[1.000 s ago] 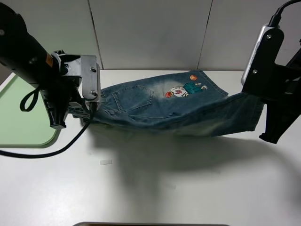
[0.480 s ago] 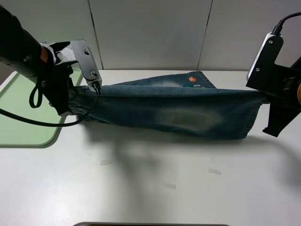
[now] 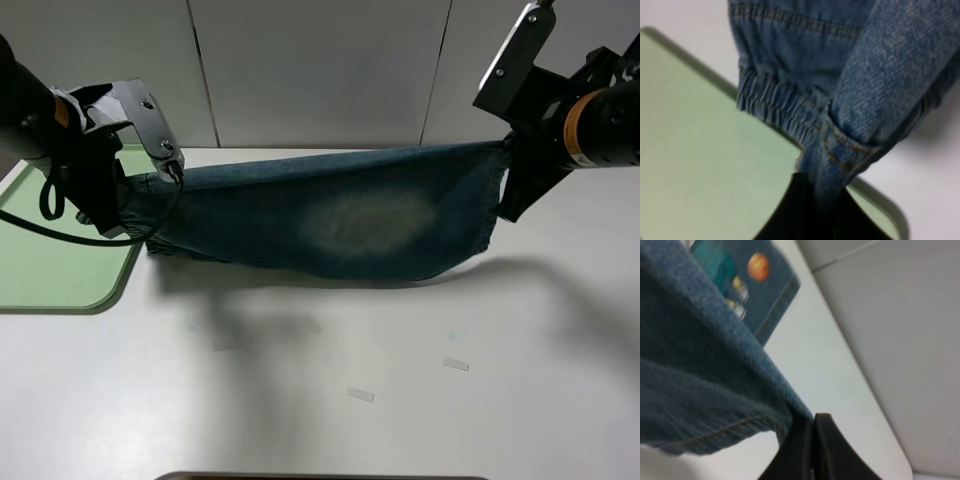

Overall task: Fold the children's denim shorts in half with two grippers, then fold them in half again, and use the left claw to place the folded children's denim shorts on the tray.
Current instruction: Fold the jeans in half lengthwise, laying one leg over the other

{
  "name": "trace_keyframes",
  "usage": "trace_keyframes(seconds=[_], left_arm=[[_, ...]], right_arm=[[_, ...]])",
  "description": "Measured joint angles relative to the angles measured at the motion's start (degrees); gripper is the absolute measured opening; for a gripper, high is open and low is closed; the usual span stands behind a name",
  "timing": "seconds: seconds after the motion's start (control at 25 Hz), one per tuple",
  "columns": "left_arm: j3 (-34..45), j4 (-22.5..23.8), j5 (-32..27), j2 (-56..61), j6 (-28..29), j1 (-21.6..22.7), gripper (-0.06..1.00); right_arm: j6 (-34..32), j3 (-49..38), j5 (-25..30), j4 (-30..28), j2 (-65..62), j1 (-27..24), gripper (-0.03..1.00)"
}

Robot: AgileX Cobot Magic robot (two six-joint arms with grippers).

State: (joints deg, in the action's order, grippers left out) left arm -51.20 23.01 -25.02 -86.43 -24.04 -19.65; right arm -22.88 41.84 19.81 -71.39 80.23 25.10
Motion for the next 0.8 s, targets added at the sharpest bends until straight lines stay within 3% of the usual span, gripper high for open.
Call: trace_keyframes(seconds=[0.44,0.8], left_arm=[[0.0,0.1,9.1,-7.1,-4.0,7.1,0.02],[0.0,0.6,22.4,-14.0,-5.9,9.9,0.02]], right_arm=[[-0.8,10.7,-0.9,-0.3,13.4,0.0,-0.03],[-3.6,13.1,-0.8,-8.9,18.8,-2.2,-0.03]])
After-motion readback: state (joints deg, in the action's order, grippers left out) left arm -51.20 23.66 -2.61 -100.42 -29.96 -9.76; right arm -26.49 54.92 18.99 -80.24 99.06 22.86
